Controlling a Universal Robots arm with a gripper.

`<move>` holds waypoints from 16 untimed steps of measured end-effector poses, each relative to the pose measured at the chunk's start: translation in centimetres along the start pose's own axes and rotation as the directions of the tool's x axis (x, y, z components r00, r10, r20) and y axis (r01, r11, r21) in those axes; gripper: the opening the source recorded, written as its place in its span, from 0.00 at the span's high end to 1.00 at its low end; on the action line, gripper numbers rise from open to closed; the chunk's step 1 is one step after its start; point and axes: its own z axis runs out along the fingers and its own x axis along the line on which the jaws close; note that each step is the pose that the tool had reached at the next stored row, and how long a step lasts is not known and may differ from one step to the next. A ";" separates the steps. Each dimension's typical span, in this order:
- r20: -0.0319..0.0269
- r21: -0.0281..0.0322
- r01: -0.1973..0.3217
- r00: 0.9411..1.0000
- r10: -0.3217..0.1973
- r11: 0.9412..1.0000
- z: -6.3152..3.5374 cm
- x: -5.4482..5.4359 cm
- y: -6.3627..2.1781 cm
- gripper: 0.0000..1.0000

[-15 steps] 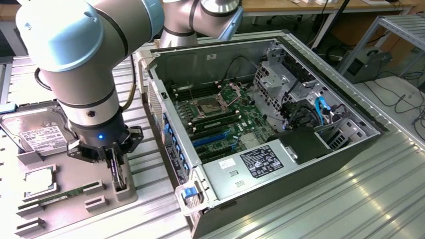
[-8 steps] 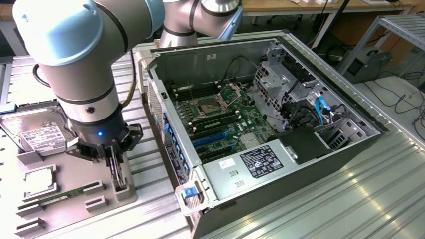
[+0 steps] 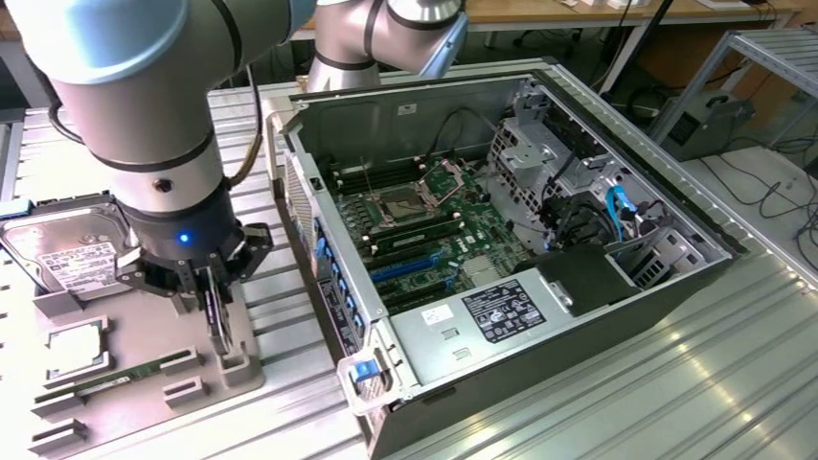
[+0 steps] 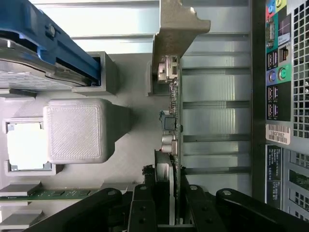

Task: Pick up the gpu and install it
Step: 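Pick up the gpu and move the gpu toward the slot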

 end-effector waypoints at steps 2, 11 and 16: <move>0.000 0.000 0.000 1.000 0.000 1.000 -0.75 0.0 0.02 0.72; 0.000 0.000 0.000 1.000 0.000 1.000 -2.94 0.0 0.09 0.72; 0.000 0.000 0.000 1.000 0.000 1.000 -4.30 0.0 0.13 0.72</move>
